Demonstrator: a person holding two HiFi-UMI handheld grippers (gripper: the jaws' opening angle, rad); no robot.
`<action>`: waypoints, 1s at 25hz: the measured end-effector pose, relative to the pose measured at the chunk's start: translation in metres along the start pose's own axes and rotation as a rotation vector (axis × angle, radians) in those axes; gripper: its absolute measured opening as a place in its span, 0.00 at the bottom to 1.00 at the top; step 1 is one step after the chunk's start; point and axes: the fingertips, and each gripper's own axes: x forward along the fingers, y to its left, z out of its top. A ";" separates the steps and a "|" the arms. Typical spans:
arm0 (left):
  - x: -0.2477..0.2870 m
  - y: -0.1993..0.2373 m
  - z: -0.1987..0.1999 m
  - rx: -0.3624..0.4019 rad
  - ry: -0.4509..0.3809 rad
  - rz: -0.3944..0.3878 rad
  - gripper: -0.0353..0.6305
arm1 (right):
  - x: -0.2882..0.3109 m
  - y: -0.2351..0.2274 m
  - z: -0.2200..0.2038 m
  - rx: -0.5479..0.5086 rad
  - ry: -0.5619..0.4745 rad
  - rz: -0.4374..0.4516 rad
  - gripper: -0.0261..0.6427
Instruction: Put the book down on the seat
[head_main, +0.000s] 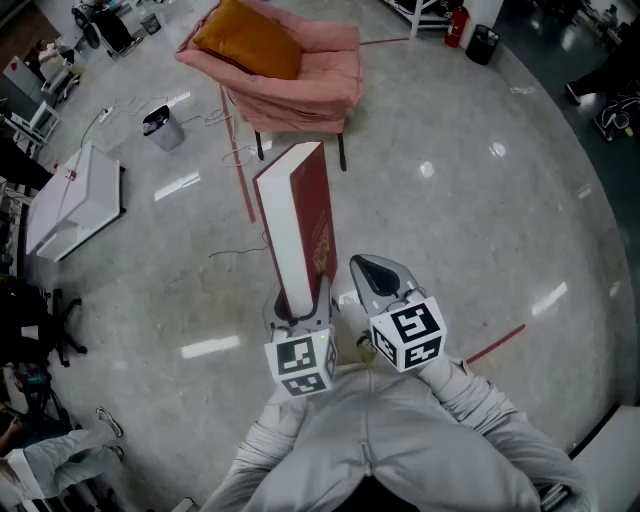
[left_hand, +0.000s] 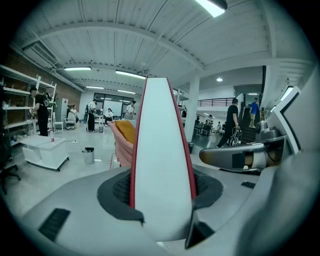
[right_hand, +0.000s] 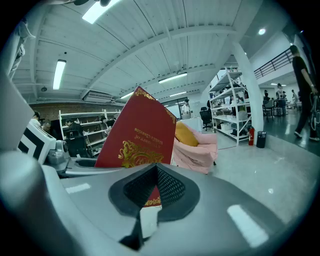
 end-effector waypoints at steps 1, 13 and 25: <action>-0.008 -0.005 -0.004 0.004 0.007 -0.005 0.41 | -0.007 0.003 -0.005 0.000 0.001 0.003 0.04; -0.036 -0.019 -0.005 -0.001 -0.005 0.019 0.41 | -0.047 -0.002 -0.020 -0.003 0.003 0.004 0.04; -0.001 -0.016 0.009 -0.011 -0.007 0.024 0.41 | -0.029 -0.024 -0.010 -0.017 0.015 0.009 0.04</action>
